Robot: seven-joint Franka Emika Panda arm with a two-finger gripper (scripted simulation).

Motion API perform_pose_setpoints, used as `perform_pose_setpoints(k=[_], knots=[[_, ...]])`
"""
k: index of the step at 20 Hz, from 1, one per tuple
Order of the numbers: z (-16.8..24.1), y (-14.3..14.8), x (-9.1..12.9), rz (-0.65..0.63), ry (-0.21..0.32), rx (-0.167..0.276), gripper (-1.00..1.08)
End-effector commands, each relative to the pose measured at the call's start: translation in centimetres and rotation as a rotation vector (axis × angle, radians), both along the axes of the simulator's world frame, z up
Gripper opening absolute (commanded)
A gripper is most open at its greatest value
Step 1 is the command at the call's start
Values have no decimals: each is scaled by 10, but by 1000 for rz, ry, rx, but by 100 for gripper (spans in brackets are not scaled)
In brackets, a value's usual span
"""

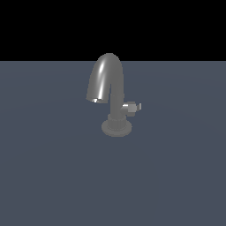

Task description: Turn on the faucet by rotating a designated handle.

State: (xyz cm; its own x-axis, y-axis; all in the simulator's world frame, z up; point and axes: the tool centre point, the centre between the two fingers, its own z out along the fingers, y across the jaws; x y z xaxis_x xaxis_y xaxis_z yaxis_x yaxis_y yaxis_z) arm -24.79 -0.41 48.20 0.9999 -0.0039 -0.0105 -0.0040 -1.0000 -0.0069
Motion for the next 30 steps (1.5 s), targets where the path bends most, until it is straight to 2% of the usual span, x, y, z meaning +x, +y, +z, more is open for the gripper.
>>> perform_pose_setpoints(k=[1,8,15,20,30], knots=[[0,0,0,0,0,0,-100],[0,1,6,-19,19,10,-100],[0,5,23,-76,76,42,-100],[-2,7,43,-143,142,78,-100],[-11,8,94,-311,308,170,-100]])
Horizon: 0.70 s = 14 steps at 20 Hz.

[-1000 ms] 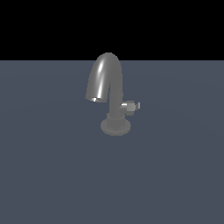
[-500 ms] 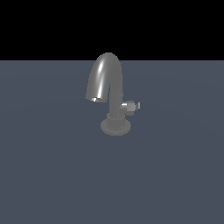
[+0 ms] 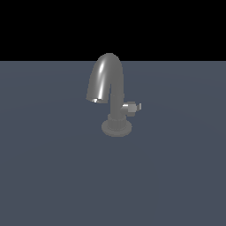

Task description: Turn on the faucet by rotating a designated handle.

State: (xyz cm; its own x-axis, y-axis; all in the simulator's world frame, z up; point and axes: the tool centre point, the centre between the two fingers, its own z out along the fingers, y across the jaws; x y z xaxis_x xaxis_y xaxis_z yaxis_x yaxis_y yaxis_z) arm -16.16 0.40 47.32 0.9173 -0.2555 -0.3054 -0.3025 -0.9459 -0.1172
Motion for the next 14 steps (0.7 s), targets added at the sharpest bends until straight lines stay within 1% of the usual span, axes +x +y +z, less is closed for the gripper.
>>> perform_pose_setpoints(k=[1,14], knots=[[-3,-1,13,-44,44,24,-100],[-32,-13,79,-283,280,156,-100]])
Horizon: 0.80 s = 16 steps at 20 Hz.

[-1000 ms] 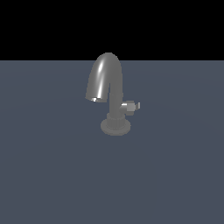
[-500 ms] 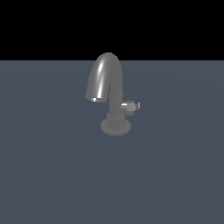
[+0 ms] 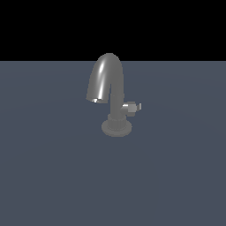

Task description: Turn on the faucet by rotating a designated handle.

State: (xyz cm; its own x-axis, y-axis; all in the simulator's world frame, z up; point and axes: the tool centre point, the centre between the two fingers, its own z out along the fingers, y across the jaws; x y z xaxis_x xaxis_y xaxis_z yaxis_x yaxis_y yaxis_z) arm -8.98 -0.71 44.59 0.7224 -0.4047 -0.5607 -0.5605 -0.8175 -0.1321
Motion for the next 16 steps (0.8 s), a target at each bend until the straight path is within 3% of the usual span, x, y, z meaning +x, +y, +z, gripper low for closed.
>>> perform_pose_setpoints(k=[1,16], knots=[[-7,-4,13,-49,48,27,-100],[-72,-37,79,-372,369,210,-100]])
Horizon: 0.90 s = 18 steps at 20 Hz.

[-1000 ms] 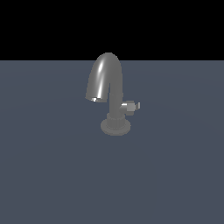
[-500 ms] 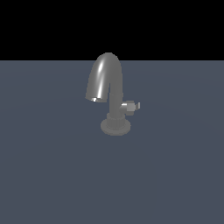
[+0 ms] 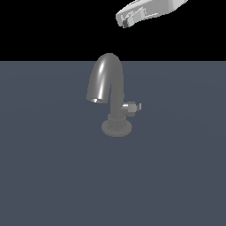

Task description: Turn on the faucet by rotating a designated handle.

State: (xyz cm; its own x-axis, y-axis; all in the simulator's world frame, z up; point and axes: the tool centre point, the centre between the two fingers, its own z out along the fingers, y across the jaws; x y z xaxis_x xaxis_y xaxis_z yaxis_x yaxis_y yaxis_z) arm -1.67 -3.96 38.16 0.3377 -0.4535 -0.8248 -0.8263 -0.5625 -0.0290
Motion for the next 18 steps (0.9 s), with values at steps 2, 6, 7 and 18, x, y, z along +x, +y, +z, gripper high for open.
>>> perform_pose_setpoints(k=[2,6,7,18], knots=[[-19,-9,12,-80,79,46,-100],[-41,-19,23,-168,166,96,-100],[-47,-22,25,-191,187,108,-100],[-116,-46,38,-441,430,246,-100]])
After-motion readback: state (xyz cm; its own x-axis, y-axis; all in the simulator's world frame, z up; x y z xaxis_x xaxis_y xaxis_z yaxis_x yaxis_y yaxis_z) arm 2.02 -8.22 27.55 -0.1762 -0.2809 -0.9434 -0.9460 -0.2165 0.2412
